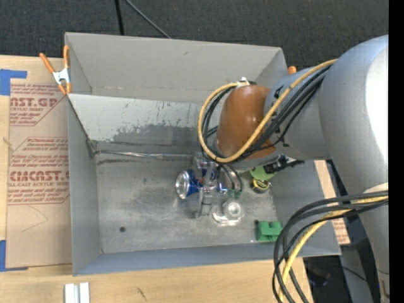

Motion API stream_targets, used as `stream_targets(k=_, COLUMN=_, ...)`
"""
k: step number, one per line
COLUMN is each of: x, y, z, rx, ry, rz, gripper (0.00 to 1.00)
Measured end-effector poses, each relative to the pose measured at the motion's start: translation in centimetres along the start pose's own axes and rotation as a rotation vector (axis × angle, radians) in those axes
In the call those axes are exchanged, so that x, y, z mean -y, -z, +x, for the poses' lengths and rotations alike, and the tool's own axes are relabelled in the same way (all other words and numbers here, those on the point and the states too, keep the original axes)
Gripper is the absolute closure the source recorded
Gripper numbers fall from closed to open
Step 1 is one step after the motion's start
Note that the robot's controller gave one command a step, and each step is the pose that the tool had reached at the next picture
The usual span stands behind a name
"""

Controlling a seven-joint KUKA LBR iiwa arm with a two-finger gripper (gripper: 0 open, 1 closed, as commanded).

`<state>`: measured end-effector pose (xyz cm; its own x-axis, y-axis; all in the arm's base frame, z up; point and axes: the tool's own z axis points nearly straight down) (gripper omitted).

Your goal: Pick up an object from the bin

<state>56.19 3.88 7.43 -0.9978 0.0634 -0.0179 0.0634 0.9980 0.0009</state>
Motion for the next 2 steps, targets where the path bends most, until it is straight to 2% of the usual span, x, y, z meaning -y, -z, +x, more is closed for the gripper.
stream_targets(k=1, x=-0.67, y=-0.11, z=-0.67, rx=-0.005, ry=-0.127, rz=-0.002, gripper=0.00)
stream_targets(k=2, x=-0.68, y=0.24, z=-0.90, rx=0.000, ry=-0.126, rz=-0.003, gripper=1.00)
